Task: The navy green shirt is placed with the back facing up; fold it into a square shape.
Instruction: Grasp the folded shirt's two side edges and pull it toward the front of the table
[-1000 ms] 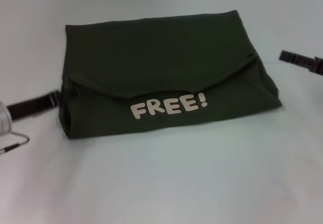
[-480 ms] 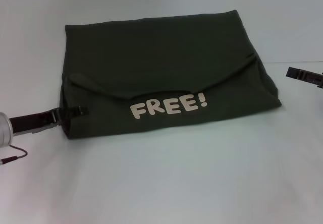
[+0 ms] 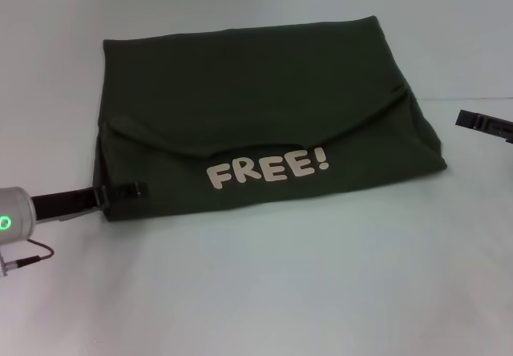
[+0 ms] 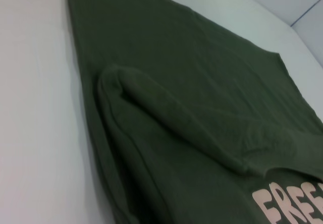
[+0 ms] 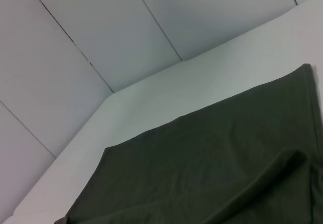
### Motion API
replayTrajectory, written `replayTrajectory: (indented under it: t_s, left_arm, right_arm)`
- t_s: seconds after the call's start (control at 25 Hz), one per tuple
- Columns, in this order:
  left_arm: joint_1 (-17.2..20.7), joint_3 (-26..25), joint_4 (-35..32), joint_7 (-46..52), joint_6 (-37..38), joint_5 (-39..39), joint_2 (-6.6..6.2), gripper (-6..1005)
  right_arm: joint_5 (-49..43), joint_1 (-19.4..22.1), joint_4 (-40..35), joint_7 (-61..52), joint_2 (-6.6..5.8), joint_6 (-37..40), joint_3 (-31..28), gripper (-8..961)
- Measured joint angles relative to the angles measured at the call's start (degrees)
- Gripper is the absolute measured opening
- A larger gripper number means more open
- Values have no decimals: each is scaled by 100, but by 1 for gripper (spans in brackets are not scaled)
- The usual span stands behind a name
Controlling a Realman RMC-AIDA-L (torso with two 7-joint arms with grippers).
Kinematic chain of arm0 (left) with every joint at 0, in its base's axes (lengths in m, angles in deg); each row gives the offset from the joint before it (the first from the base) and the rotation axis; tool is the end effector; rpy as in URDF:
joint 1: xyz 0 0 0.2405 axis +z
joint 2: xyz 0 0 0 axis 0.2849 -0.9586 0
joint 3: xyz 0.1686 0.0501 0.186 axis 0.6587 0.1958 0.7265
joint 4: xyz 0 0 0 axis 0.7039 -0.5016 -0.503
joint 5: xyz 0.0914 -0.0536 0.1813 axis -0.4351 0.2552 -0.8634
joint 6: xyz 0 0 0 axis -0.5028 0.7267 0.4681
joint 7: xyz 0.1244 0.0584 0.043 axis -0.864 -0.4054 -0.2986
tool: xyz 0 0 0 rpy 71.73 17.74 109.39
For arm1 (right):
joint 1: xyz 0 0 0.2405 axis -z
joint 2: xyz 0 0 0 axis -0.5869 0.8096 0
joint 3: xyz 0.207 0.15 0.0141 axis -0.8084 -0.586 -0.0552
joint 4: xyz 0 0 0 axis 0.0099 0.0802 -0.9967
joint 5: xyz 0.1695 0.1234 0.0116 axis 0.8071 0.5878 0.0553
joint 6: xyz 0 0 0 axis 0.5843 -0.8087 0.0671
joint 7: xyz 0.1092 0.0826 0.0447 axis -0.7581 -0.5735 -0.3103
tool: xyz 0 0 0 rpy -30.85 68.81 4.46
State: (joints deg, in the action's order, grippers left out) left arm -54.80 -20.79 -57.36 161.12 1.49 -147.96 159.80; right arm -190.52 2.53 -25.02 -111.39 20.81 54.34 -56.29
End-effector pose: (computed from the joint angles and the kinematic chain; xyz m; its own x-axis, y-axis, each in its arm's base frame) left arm -0.3185 0.3911 0.0071 0.2351 0.7691 0.5944 0.9717 -0.1720 -0.1617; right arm 0.3237 0.3907 0.0848 0.3414 -0.5740 -0.7443 -0.9226 -0.3559 -0.1487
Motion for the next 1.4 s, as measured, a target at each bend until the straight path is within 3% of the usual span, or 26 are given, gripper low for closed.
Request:
replayTrajectory:
  t_s: [0.8,1.4]
  left_arm:
    - [-113,336,115,8,-236,-6,15,849]
    - [-105,329,111,-4,-284,-15,15,395]
  right_arm:
    - [0,11,0,-16,0,0,0,894]
    - [0,4,0,-31,0,2,0,895]
